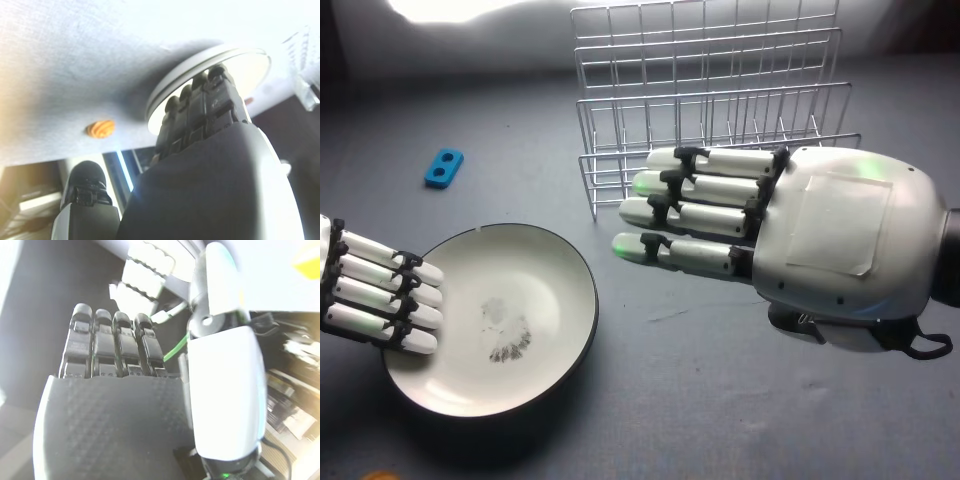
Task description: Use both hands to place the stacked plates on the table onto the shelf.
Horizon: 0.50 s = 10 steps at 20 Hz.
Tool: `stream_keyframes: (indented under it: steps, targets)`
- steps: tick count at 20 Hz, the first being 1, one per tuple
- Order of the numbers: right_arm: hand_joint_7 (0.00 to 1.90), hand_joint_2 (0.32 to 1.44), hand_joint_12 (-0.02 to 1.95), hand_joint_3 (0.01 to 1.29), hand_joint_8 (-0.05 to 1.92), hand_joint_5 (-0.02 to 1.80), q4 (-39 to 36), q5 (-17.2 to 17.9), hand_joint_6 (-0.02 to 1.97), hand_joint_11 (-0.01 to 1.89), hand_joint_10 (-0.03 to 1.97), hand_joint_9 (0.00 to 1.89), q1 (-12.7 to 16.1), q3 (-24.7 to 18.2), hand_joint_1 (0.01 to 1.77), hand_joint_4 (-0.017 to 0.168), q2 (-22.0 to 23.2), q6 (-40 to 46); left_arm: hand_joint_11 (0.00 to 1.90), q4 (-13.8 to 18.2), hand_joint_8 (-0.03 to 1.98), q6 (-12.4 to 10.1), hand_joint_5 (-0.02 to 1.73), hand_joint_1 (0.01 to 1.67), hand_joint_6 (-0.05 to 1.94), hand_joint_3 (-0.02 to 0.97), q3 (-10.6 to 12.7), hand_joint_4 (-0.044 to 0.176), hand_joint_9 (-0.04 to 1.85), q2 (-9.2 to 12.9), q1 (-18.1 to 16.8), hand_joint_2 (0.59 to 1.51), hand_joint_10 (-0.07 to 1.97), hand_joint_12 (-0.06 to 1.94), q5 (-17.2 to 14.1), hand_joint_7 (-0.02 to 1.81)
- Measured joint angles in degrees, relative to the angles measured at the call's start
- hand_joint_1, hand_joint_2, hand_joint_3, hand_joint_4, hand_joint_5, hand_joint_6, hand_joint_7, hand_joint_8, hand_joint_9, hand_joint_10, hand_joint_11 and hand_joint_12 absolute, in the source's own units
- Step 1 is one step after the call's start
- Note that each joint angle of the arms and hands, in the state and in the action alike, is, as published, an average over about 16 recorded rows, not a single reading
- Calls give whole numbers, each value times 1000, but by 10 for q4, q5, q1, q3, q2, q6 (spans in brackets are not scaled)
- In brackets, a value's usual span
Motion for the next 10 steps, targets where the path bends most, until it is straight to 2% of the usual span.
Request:
stream_keyframes:
  steps: [5,10]
  targets:
    - [20,1005,71,19,18,117,24,-5,22,24,11,22,6,6,1205,7,-5,-2,16,5,-13,-1,13,16,-10,22,-14,-4,11,2,3,1110,0,-14,7,11]
    - [20,1009,58,19,18,119,38,-2,22,22,11,22,8,6,1214,6,-5,-5,16,14,-14,-14,7,15,-9,22,-45,-5,6,4,-8,1108,-6,-9,28,3]
